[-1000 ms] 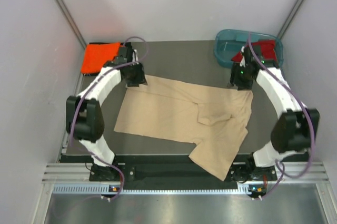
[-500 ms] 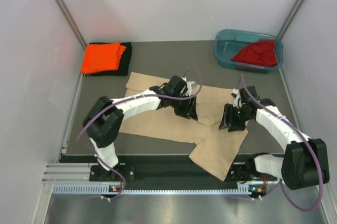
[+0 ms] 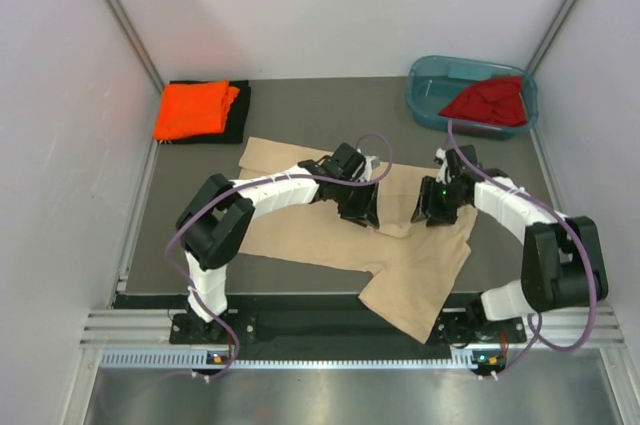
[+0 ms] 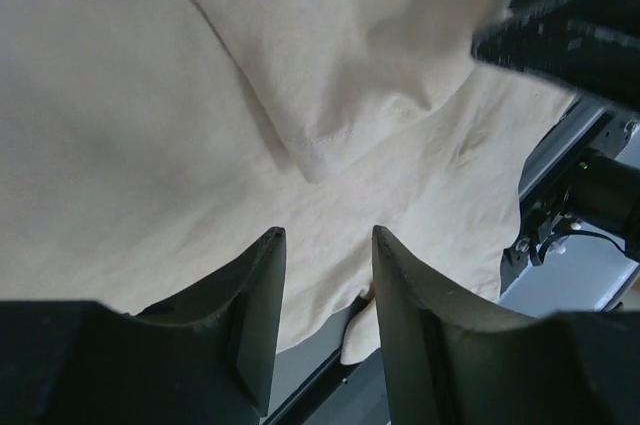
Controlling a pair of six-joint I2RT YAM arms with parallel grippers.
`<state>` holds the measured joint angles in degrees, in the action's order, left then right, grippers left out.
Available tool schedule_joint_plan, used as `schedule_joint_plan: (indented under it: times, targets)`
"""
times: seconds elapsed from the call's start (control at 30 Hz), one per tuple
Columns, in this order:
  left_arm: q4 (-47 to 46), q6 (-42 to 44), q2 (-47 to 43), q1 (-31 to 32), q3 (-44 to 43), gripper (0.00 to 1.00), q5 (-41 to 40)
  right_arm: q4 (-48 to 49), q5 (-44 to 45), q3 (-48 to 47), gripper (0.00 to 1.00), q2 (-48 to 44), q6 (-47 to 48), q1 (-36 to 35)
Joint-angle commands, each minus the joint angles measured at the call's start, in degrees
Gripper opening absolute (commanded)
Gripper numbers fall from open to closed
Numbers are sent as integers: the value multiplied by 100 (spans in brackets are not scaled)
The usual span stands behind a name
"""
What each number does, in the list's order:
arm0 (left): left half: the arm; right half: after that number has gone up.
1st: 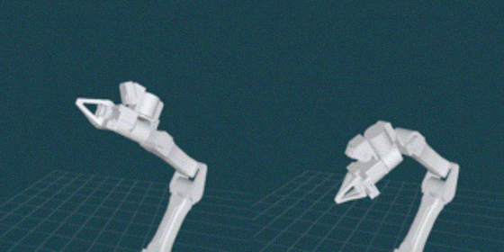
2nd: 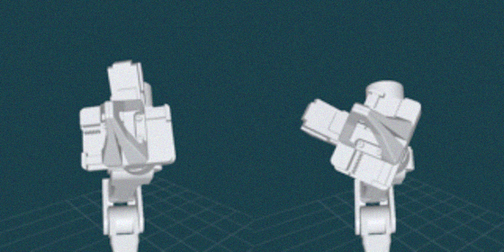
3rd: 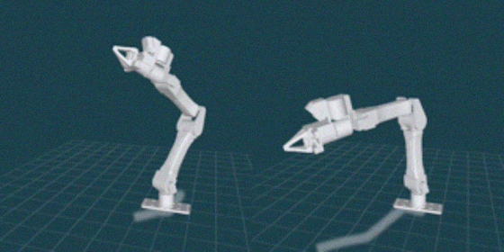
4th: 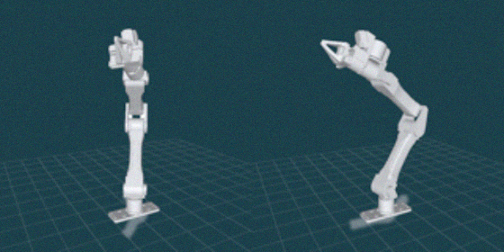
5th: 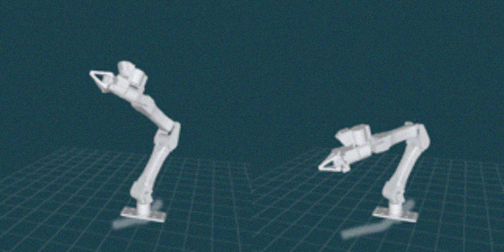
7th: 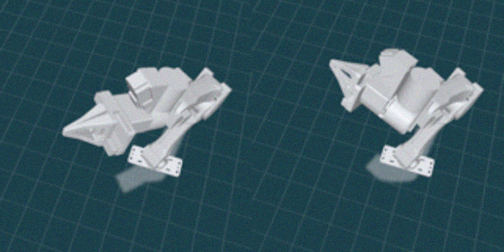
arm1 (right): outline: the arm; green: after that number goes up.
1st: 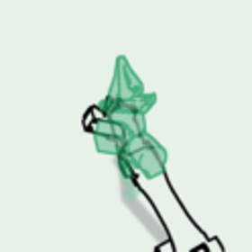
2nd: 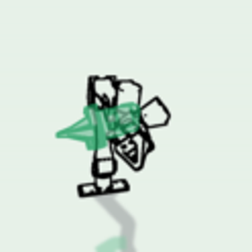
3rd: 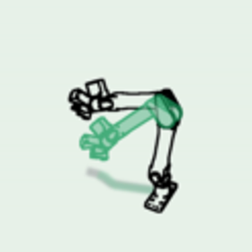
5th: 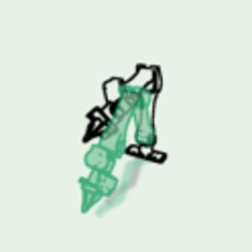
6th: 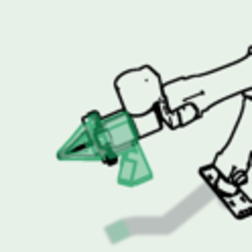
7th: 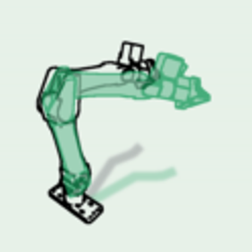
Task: Fold and stack the t-shirts
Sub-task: Fold the tshirt
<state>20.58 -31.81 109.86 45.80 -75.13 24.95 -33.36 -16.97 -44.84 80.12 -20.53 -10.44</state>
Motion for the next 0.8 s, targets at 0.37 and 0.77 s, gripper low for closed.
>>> schedule_joint_plan:
  times: [0.37, 0.77]
  targets:
    - [535, 184, -677, -80, -89, 45, -535, 305, -535, -2784, 46, 2061, -65, -2]
    - [447, 158, -659, -124, -63, 45, -439, -127, -1114, -1255, 28, 917, 523, 929]
